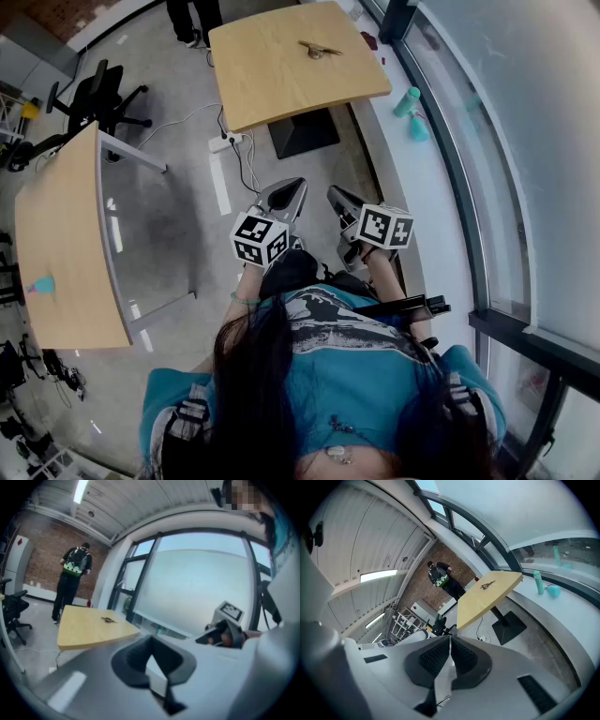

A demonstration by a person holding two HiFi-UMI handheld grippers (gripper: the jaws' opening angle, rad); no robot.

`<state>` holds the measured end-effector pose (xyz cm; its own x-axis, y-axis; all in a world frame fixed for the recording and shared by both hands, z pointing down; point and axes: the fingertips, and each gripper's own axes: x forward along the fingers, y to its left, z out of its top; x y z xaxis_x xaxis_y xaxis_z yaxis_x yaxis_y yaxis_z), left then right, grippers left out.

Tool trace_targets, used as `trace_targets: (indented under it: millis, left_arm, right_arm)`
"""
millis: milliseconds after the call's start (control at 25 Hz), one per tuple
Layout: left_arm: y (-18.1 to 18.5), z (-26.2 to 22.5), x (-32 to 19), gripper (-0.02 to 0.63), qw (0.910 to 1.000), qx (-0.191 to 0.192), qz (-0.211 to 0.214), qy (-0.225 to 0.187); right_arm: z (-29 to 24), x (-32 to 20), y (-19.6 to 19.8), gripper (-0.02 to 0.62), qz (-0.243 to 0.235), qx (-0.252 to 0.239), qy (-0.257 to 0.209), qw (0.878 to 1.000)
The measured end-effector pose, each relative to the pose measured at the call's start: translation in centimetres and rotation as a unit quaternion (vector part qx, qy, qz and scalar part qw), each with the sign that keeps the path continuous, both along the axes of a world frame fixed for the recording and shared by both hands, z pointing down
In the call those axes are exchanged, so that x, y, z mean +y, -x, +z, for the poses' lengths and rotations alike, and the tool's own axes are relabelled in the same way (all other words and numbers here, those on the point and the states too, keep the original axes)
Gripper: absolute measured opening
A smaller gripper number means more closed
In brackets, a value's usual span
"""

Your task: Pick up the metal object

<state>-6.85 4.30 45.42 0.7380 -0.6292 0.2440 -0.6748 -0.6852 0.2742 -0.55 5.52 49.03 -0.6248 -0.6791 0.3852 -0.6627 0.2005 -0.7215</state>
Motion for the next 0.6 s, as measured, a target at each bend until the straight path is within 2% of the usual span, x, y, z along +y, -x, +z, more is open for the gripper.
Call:
trace_targets:
  millis: [400, 600]
  left_arm:
    - [5.6, 0.4, -5.4, 0.002, 0.9999, 0.01, 0.005, 0.002]
    - [6.0, 1.2, -6.9, 0.002, 0.9997, 0.015, 0.014, 0.013]
  right_arm:
    - [0.3, -4.8, 4.5, 0.02, 0.022, 0.004, 0.002, 1.0]
    - [0.7, -5.9, 4.5, 0.02, 0.034, 0.012, 0.01, 0.999]
